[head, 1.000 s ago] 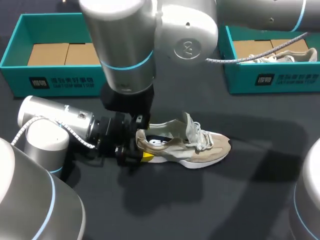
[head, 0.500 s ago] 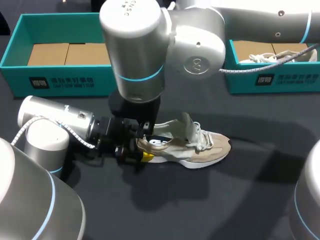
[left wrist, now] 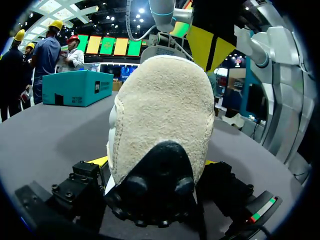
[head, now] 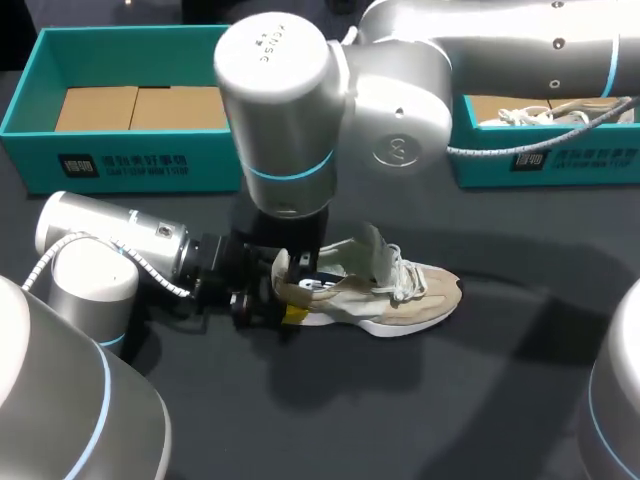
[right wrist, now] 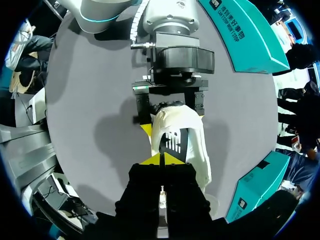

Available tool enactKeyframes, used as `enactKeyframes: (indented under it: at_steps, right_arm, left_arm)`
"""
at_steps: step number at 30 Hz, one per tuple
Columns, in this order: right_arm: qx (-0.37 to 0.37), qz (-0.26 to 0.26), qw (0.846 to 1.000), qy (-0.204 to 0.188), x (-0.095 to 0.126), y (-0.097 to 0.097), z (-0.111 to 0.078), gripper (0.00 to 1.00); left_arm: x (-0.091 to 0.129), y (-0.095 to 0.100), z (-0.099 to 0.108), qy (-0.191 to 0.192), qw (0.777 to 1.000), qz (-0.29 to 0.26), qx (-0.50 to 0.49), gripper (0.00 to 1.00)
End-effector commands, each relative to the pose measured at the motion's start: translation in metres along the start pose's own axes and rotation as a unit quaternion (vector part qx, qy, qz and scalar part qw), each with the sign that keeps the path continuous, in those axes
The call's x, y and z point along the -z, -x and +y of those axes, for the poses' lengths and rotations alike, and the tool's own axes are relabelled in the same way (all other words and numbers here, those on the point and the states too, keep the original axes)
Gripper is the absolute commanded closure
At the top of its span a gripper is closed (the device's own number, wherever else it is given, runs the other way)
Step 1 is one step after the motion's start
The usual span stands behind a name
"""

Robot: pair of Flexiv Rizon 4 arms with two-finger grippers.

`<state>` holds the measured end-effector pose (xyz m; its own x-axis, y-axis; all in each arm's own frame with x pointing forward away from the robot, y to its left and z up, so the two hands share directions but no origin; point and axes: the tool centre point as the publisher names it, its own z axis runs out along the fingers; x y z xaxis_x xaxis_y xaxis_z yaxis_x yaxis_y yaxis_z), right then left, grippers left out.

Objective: Take the shoe out of the shoebox, open the shoe tongue, remove and reinsert the insole, then place the shoe into the shoebox

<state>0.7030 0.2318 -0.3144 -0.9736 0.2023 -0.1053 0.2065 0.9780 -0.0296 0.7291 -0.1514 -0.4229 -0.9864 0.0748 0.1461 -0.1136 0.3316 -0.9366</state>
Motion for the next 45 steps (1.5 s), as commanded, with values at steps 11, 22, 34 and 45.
enactKeyframes:
  at_steps: [11,22,34,45]
  right_arm:
    - [0.011,0.015,1.000,0.016,-0.024,0.012,-0.005,1.00]
    - [0.019,0.022,0.999,0.018,-0.066,0.032,-0.009,1.00]
    - [-0.022,0.018,0.999,0.017,-0.079,0.032,-0.039,1.00]
    - [-0.040,0.000,0.999,0.018,-0.074,0.034,-0.063,0.67]
  left_arm:
    - [-0.005,0.000,0.003,0.001,1.000,-0.001,0.000,1.00]
    - [-0.005,0.000,0.003,0.001,1.000,-0.001,0.000,1.00]
    - [-0.005,0.000,0.003,0.001,1.000,-0.001,0.000,1.00]
    - [-0.005,0.000,0.003,0.001,1.000,-0.001,0.000,1.00]
